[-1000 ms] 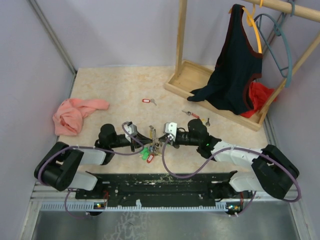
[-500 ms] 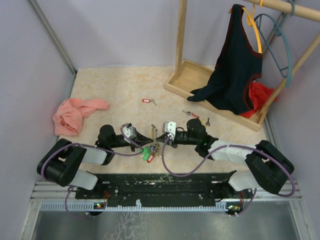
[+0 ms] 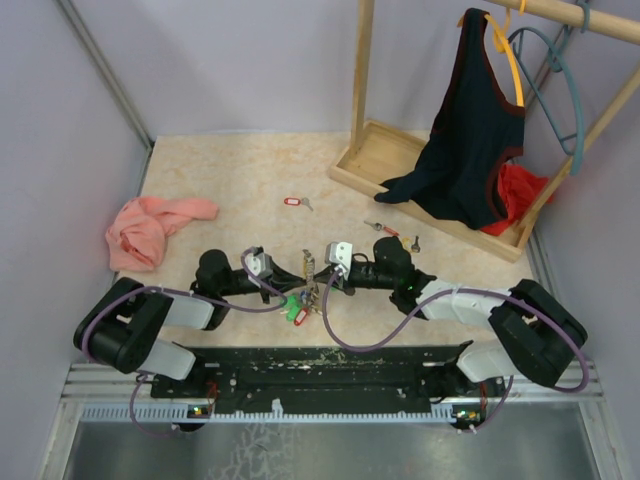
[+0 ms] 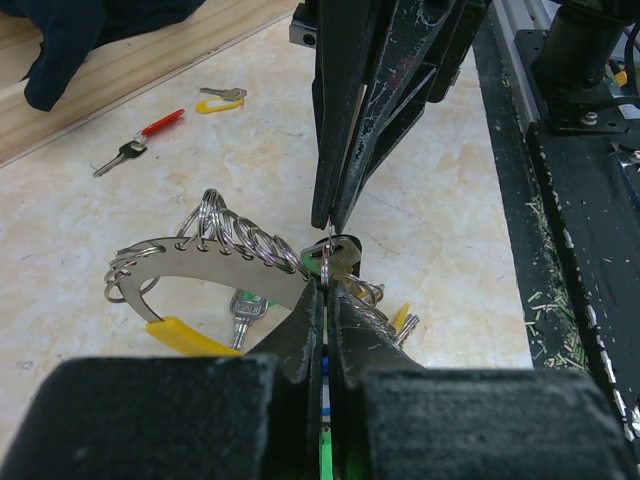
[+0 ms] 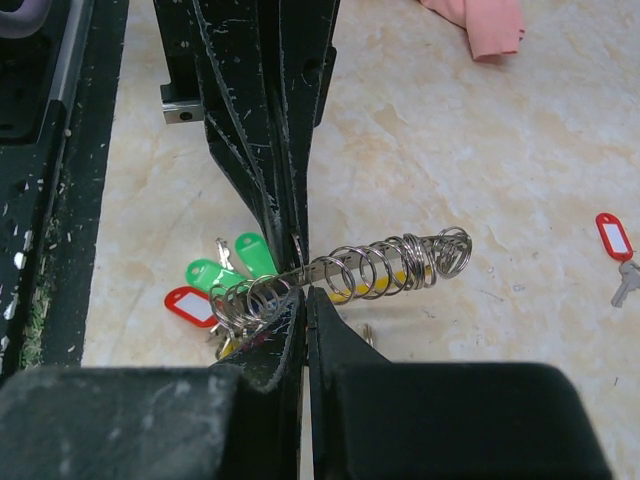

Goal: Put the keys on the keyring

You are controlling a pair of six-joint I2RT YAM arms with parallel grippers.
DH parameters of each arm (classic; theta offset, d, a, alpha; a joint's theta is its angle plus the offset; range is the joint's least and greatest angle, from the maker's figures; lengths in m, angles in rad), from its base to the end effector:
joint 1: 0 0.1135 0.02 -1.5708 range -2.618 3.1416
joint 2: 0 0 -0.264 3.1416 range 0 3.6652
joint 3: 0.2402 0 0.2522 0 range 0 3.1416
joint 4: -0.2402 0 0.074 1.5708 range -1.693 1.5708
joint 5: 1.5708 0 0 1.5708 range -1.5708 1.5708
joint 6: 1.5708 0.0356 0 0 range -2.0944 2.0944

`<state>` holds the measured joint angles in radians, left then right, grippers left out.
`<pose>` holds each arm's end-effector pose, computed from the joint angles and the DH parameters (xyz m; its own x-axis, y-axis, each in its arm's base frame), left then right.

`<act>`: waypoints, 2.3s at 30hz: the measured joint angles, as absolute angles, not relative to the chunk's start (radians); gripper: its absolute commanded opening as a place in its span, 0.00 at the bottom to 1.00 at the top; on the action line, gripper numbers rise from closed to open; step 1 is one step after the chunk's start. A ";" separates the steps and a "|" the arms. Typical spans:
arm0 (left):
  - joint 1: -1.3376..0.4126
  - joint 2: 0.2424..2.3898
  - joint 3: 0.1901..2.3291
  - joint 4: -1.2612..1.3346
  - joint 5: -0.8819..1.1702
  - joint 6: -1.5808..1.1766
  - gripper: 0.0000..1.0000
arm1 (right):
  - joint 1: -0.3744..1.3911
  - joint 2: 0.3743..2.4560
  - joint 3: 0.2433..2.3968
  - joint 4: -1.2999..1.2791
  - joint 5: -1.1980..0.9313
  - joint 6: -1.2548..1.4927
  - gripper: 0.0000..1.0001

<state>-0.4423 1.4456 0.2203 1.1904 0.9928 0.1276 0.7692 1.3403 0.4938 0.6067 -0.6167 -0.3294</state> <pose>0.1859 -0.1210 0.1620 0.0948 0.0321 -0.9950 0.9863 0.1325 0.0982 0.1775 0.2005 0.2023 0.1526 -0.2195 -0.9636 -0.9741 0.1314 -0.1842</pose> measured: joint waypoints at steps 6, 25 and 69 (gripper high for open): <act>-0.442 1.445 0.220 1.190 1.005 0.127 0.00 | 0.769 1.349 0.495 0.606 -0.616 -0.328 0.00; -0.442 1.435 0.220 1.193 1.018 0.113 0.00 | 0.768 1.362 0.513 0.582 -0.626 -0.318 0.00; -0.442 1.426 0.219 1.188 1.020 0.110 0.00 | 0.756 1.356 0.540 0.577 -0.655 -0.236 0.00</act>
<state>-0.4419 1.4258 0.2188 1.1881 1.0203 0.1104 0.7555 1.3556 0.5400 0.5774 -0.6552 -0.2363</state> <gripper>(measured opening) 0.007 0.006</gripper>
